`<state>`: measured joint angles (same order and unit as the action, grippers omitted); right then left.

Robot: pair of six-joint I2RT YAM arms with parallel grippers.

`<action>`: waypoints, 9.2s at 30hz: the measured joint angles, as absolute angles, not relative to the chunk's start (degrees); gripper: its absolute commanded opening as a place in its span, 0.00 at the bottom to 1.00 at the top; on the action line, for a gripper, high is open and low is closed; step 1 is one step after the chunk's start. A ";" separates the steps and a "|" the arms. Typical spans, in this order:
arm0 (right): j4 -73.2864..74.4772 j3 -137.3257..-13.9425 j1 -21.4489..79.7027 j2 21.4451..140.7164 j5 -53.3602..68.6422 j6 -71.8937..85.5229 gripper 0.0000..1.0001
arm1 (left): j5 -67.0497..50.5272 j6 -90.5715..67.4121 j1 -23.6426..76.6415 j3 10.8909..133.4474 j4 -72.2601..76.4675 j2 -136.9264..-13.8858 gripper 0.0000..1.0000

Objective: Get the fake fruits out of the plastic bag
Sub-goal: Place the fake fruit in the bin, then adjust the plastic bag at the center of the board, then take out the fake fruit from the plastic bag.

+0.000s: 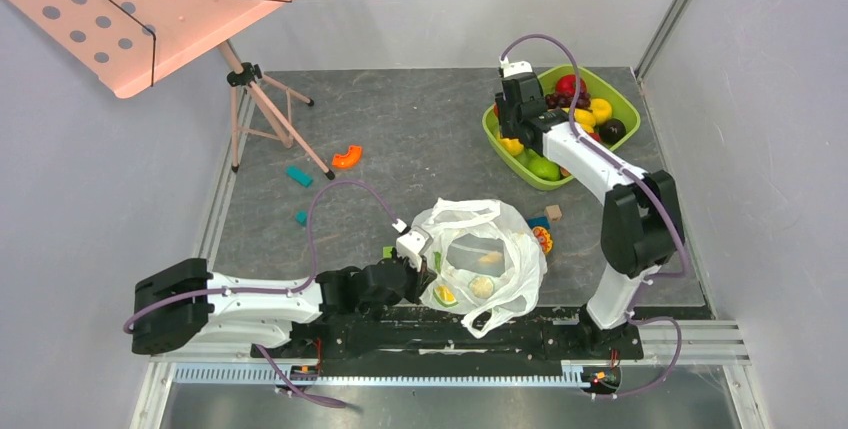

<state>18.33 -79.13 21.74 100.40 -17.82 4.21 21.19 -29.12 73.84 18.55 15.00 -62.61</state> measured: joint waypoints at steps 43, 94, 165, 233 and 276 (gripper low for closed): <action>22.28 -69.28 23.66 78.00 -9.58 3.55 0.73 | 21.39 -28.60 73.84 19.38 7.77 -52.29 0.02; 24.86 -15.11 36.77 41.15 9.04 27.53 0.14 | 4.60 -27.40 73.84 32.10 28.36 -93.36 0.02; 18.83 -48.29 42.24 54.33 -13.30 4.86 0.00 | 31.40 -26.06 72.34 25.41 -14.28 -25.28 0.02; -7.20 -19.88 42.50 43.40 19.44 19.90 0.41 | 11.42 -26.72 40.18 28.18 -2.81 -47.09 0.02; -17.43 -40.69 59.51 89.43 6.90 11.20 0.84 | 6.72 -33.63 37.60 11.51 11.90 -55.18 0.02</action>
